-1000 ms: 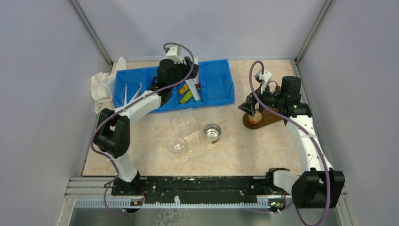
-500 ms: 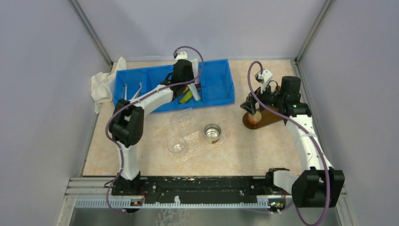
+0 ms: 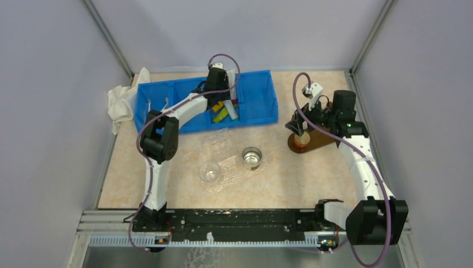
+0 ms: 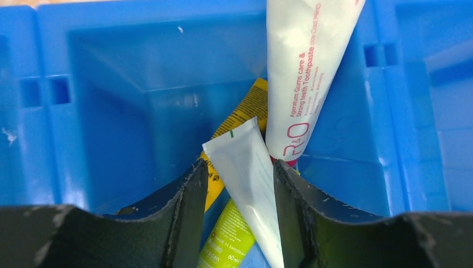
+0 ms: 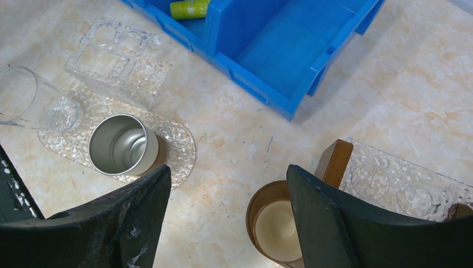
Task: Prepare toiletry sets of a toothbrush and toothpaste on the tray
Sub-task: Pick up the toothpaste from the storage box.
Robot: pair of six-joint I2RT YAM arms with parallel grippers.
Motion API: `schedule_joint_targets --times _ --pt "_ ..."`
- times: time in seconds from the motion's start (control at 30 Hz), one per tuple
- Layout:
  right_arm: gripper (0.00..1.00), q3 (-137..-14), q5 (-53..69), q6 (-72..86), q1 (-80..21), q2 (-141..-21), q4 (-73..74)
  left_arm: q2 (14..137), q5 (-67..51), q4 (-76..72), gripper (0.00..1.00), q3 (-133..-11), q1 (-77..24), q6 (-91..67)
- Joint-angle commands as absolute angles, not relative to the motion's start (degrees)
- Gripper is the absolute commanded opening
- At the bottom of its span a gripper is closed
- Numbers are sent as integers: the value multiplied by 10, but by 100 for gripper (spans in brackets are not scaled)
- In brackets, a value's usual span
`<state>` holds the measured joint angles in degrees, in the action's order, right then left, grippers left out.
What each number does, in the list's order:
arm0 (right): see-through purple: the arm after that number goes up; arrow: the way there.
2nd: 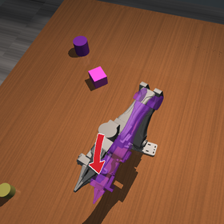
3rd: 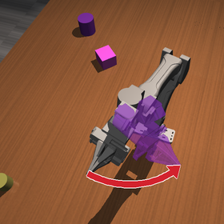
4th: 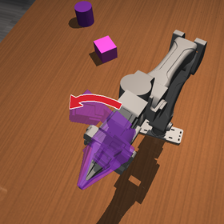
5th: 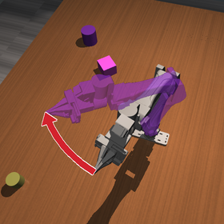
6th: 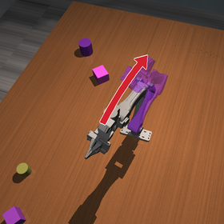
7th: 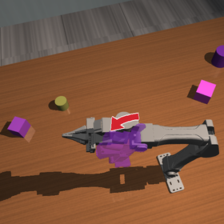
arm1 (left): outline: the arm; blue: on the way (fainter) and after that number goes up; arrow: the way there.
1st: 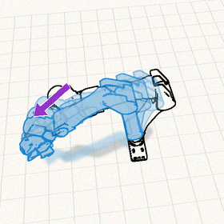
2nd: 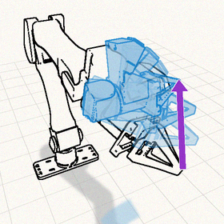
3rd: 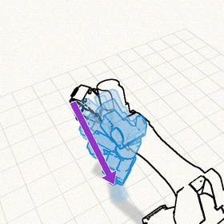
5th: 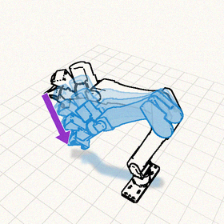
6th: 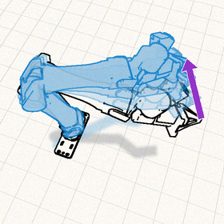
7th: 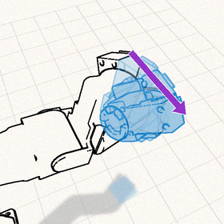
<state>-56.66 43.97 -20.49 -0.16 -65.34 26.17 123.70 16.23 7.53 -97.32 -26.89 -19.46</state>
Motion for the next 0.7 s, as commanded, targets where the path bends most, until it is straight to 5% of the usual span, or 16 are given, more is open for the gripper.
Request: schedule_joint_targets --times 0.0,0.67 --pt "76 -584 440 -209 -3 -651 238 1274 160 136 53 -1025 -271 -183" --pt "76 -580 445 -208 -2 -652 234 1335 88 138 46 -1067 -270 -174"
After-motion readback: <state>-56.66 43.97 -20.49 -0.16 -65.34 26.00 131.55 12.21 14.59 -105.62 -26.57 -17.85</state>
